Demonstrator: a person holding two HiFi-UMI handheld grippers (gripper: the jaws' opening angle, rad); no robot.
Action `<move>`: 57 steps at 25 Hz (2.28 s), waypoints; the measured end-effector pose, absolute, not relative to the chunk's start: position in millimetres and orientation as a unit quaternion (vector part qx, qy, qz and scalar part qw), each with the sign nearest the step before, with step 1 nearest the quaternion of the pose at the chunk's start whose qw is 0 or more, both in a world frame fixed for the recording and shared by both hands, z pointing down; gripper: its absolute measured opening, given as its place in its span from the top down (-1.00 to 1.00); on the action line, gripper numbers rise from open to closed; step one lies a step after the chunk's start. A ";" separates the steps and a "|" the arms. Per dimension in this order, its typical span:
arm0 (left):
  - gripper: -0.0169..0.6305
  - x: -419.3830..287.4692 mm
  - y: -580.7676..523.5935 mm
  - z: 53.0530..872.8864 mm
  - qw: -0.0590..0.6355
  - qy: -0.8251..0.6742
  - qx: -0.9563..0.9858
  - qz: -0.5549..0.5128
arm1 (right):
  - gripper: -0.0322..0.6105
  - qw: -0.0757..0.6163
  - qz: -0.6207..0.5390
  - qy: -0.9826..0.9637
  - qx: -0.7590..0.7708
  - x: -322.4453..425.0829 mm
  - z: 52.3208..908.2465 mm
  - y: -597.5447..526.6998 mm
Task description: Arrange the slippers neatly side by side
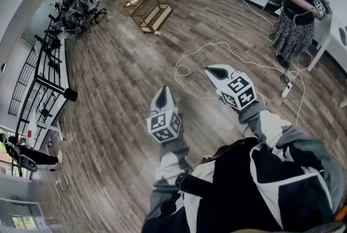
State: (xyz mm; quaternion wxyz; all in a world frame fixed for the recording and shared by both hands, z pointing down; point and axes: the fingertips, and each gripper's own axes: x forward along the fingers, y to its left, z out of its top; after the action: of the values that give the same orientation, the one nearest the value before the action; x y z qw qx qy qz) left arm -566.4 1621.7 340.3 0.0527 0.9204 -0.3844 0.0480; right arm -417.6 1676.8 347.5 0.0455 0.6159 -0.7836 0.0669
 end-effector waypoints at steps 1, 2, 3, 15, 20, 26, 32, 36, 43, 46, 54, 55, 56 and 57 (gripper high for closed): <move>0.93 -567.4 1619.1 337.3 0.046 -0.386 0.920 0.049 | 0.89 0.046 0.067 -0.783 0.616 -418.4 346.1 1674.5; 0.93 -568.3 1616.8 334.8 0.040 -0.388 0.920 0.050 | 0.89 0.047 0.067 -0.783 0.617 -419.1 345.1 1672.4; 0.93 -568.6 1614.9 333.4 0.038 -0.388 0.920 0.051 | 0.89 0.047 0.067 -0.783 0.617 -419.8 344.6 1670.6; 0.93 -571.6 1605.0 338.3 0.039 -0.375 0.925 0.051 | 0.88 0.040 0.070 -0.782 0.618 -429.9 345.7 1659.9; 0.93 -577.2 1599.3 343.8 0.039 -0.370 0.927 0.055 | 0.87 0.040 0.073 -0.784 0.615 -439.8 349.4 1656.1; 0.93 -590.4 1594.8 347.6 0.016 -0.362 0.930 0.063 | 0.87 0.045 0.077 -0.784 0.614 -458.9 356.0 1652.4; 0.93 -597.2 1586.4 355.0 0.024 -0.363 0.930 0.057 | 0.87 0.054 0.072 -0.786 0.612 -466.1 357.3 1648.9; 0.93 -595.2 1579.2 356.9 0.037 -0.359 0.931 0.054 | 0.87 0.060 0.069 -0.788 0.609 -466.5 357.6 1640.3; 0.93 -580.3 1548.5 372.6 0.052 -0.365 0.927 0.062 | 0.87 0.062 0.071 -0.794 0.601 -452.6 368.0 1610.4; 0.93 -563.1 1527.8 377.1 0.044 -0.367 0.926 0.071 | 0.87 0.064 0.069 -0.796 0.598 -436.9 372.3 1587.4; 0.93 -507.3 1448.2 373.4 0.045 -0.382 0.919 0.080 | 0.87 0.054 0.072 -0.810 0.580 -380.5 368.5 1498.1; 0.93 -500.5 1438.2 374.0 0.047 -0.385 0.918 0.081 | 0.87 0.053 0.072 -0.812 0.576 -373.7 368.5 1486.9; 0.93 -493.6 1427.7 373.9 0.047 -0.388 0.917 0.080 | 0.87 0.051 0.072 -0.815 0.573 -366.9 368.2 1475.8; 0.93 -486.8 1416.9 372.5 0.045 -0.392 0.915 0.079 | 0.87 0.049 0.071 -0.817 0.570 -360.3 367.6 1464.4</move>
State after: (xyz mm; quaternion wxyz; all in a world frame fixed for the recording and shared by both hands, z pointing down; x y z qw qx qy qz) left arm -486.8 1416.9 372.5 0.0446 0.9153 -0.3923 0.0794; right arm -360.3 1464.4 367.6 0.0491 0.5695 -0.8174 0.0710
